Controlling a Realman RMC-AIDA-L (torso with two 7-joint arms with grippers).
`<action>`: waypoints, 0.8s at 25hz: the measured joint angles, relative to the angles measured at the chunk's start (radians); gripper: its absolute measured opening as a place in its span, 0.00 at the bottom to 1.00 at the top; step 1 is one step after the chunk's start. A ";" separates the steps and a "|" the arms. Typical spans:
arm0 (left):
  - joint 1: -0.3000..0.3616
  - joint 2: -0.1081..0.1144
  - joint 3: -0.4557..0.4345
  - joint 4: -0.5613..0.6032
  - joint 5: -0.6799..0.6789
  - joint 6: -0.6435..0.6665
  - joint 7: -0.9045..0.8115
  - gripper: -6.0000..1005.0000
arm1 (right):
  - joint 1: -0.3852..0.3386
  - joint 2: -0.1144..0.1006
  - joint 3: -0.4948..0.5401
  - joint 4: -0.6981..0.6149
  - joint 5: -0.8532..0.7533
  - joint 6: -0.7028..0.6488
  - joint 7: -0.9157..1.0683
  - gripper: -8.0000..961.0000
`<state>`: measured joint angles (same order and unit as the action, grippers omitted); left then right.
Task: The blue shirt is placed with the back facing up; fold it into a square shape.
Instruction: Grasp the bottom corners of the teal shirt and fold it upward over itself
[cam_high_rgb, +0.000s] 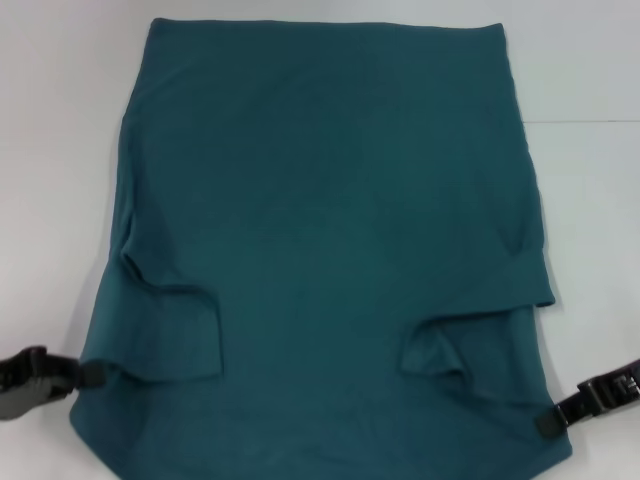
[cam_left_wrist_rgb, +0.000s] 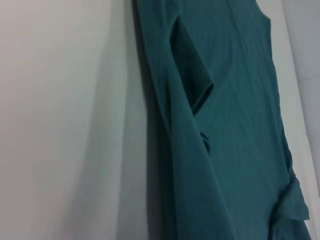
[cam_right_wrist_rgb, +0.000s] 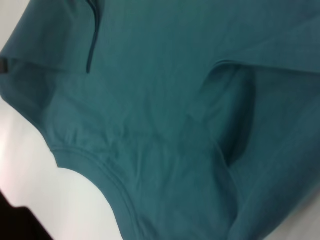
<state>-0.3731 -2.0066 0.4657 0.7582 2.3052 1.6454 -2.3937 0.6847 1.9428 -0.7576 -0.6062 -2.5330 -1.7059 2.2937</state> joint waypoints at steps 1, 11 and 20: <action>0.008 0.000 0.000 0.005 0.000 0.010 0.000 0.02 | -0.002 -0.001 0.000 0.000 0.000 -0.009 -0.002 0.05; 0.077 -0.009 -0.004 0.063 0.020 0.113 0.000 0.02 | -0.028 -0.002 0.006 0.000 -0.001 -0.060 -0.010 0.05; -0.071 0.011 -0.005 -0.017 0.017 0.028 -0.031 0.02 | -0.004 -0.012 0.116 0.004 0.080 0.044 -0.020 0.06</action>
<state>-0.4438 -1.9951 0.4603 0.7415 2.3221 1.6735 -2.4246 0.6808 1.9304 -0.6412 -0.6019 -2.4529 -1.6622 2.2737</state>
